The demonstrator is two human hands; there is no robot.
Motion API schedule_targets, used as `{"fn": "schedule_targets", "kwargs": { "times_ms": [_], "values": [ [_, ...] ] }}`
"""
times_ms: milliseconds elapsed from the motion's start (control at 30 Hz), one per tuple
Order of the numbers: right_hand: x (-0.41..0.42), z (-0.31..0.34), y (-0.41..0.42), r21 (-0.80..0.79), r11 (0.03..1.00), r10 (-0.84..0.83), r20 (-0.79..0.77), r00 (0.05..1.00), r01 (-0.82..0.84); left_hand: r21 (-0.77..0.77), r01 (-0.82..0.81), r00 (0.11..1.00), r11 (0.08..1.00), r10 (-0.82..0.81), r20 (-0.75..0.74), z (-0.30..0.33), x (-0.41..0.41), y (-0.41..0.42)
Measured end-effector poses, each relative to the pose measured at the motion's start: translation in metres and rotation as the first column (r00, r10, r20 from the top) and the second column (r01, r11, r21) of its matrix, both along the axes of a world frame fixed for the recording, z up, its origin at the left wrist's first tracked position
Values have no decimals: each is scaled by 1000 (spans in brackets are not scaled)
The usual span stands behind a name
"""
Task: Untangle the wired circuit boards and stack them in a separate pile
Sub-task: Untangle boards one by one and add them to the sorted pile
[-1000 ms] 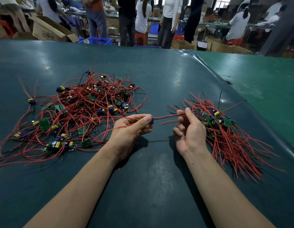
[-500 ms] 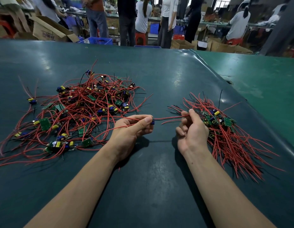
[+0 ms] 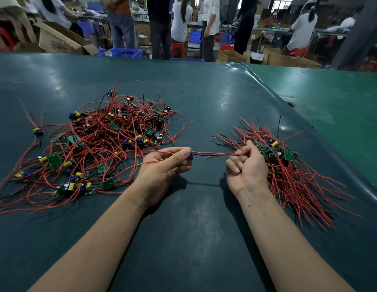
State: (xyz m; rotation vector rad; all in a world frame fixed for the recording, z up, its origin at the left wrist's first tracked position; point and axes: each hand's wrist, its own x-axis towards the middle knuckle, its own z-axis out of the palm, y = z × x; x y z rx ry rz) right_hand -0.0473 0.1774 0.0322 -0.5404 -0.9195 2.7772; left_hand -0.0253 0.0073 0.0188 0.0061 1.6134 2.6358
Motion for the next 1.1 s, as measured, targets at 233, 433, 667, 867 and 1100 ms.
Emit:
{"fn": "schedule_targets", "kwargs": {
  "times_ms": [233,433,667,867,1100],
  "values": [
    [5,-2,-3,144,989,-34,-56,998,41,115,-81,996,990,78,30,4,0,-5],
    [2,-6,0,649,603,-406,-251,879,464,198,-174,981,965,188,-52,6,0,-6],
    [9,-12,-11,808,332,-190,-447,874,486,236,-155,988,959,153,29,11,1,-8],
    [7,-7,-12,650,746,-40,-176,984,146,199,-56,997,978,46,56,16,3,-7],
    [21,-14,-32,764,535,532,26,846,-360,-156,16,999,988,-22,-38,3,7,1]
  ]
}}
